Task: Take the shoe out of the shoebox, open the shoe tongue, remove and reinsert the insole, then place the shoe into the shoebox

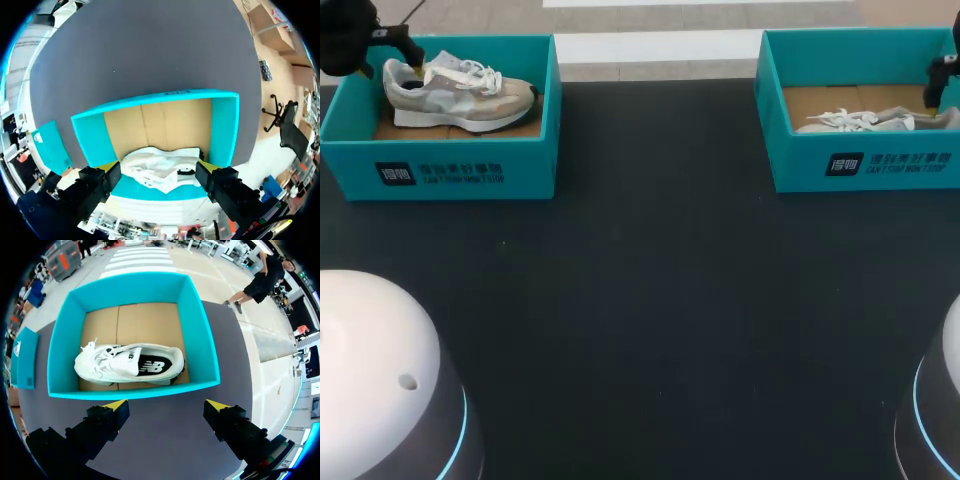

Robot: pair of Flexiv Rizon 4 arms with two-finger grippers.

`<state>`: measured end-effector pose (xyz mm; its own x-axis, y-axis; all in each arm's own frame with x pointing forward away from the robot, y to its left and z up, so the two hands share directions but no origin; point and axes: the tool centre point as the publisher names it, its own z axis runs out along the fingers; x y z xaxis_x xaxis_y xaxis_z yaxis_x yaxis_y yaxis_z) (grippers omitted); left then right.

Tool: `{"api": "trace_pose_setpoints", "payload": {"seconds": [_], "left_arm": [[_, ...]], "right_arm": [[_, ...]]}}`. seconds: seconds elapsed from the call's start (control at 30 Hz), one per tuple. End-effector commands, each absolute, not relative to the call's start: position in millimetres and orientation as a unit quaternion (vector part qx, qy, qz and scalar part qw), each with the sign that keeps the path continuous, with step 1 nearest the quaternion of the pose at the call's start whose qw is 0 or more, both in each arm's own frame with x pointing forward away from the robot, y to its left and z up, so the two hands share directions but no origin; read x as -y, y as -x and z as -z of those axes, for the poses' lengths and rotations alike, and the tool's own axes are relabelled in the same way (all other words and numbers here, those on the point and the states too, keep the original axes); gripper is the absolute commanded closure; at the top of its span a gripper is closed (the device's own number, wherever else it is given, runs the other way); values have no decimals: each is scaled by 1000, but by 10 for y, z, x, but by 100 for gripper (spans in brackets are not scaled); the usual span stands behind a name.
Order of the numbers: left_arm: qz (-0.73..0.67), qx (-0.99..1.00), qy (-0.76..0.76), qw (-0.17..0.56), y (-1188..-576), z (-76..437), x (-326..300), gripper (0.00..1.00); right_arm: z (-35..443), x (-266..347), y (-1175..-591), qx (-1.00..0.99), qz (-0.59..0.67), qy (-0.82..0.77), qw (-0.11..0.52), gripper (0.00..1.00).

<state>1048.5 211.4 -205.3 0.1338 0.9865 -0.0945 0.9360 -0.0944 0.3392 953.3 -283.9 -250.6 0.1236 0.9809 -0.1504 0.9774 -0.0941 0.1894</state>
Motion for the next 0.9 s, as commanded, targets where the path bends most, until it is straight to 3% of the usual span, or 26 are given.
{"api": "trace_pose_setpoints", "payload": {"seconds": [0.03,0.9], "left_arm": [[-81,-681,-712,151,-10687,2090,-2203,0],[-89,-704,-687,155,-10843,2099,-2309,0]], "right_arm": [[2505,2835,-9530,-661,-8,-740,122,0],[2505,2835,-9530,-661,-8,-740,122,0]]}}
